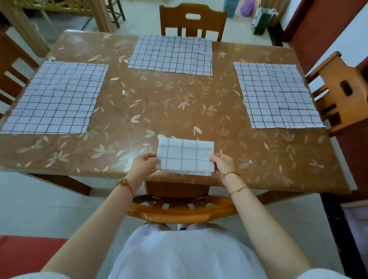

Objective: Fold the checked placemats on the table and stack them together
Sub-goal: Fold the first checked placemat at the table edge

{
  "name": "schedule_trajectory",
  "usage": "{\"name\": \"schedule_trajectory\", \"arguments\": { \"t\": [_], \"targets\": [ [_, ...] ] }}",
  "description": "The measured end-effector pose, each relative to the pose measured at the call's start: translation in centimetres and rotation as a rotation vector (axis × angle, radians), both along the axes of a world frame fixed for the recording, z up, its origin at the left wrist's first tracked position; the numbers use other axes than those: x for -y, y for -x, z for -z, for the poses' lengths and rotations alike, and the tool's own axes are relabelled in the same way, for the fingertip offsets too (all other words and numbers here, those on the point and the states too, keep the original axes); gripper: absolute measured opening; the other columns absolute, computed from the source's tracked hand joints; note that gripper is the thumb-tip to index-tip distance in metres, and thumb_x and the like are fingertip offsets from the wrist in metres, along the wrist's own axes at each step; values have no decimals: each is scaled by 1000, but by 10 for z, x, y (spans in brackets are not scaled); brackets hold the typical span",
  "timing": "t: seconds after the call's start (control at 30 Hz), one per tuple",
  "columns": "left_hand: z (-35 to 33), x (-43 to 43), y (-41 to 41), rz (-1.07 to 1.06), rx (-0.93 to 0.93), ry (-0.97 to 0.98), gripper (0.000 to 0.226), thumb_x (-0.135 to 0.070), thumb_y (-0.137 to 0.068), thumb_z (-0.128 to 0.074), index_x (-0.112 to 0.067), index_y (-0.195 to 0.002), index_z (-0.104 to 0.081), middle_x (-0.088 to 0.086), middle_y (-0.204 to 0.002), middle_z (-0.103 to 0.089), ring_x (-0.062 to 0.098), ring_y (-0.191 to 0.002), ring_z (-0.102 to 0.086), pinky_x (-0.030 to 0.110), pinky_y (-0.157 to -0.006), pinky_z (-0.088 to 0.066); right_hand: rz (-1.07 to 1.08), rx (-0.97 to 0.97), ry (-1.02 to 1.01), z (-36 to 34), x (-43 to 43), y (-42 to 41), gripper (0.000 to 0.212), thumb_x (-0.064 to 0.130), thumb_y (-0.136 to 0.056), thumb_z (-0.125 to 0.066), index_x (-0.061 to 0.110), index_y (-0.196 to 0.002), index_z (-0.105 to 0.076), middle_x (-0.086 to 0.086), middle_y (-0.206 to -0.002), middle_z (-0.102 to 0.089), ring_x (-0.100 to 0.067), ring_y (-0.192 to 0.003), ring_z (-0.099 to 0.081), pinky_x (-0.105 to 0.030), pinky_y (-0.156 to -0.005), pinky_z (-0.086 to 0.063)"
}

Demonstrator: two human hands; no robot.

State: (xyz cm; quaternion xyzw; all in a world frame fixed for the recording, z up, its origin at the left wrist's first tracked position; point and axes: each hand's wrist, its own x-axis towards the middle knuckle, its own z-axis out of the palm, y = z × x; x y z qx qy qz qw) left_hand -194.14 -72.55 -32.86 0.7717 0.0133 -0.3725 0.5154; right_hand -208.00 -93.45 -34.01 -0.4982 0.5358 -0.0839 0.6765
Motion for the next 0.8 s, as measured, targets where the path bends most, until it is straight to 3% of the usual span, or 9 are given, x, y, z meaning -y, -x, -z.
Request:
{"name": "schedule_trajectory", "arguments": {
  "t": [0.17, 0.33, 0.47, 0.57, 0.67, 0.8],
  "targets": [
    [-16, -3, 5, 43, 12, 36, 25, -2, -93, -56, -1, -117, -64, 1, -75, -59, 6, -64, -56, 12, -52, -49, 24, 31, 33, -22, -14, 20, 14, 2, -86, -60, 4, -100, -62, -8, -84, -65, -18, -72, -63, -29, -63, -55],
    [-27, -10, 12, 125, -24, 78, 24, -8, -93, -59, -7, -116, -64, 8, -93, -69, 15, -81, -67, 31, -82, -58, 150, 87, 59, -40, -34, 45, 10, 4, -87, -57, 6, -96, -62, -7, -84, -63, -19, -77, -60, -28, -62, -50],
    [-35, -15, 22, 222, -55, 112, 26, -19, -86, -65, -15, -112, -66, 10, -97, -74, 28, -89, -71, 50, -93, -53, 263, 144, 81, -45, -46, 72, 3, 9, -80, -62, 11, -82, -64, -10, -88, -64, -25, -84, -62, -33, -69, -52],
    [-44, -10, 37, 286, -49, 155, 24, -14, -91, -62, -11, -114, -65, 8, -89, -72, 27, -84, -68, 38, -78, -54, 349, 171, 67, -50, -56, 97, 10, 14, -78, -65, 10, -87, -66, -12, -100, -64, -25, -89, -63, -36, -74, -53],
    [-58, 0, 59, 313, -109, 208, 18, -3, -94, -58, -7, -112, -62, 10, -101, -70, 22, -88, -71, 22, -60, -58, 489, 223, 31, -54, -61, 123, 8, 4, -86, -61, 8, -80, -65, -10, -84, -65, -21, -78, -62, -32, -70, -51],
    [-62, 15, 80, 353, -141, 228, 17, -1, -92, -58, -15, -101, -64, 11, -110, -70, 21, -95, -71, 24, -66, -59, 588, 277, 7, -58, -60, 152, 15, 2, -87, -60, 9, -74, -63, -7, -75, -63, -20, -67, -60, -20, -47, -47]
  ]
}}
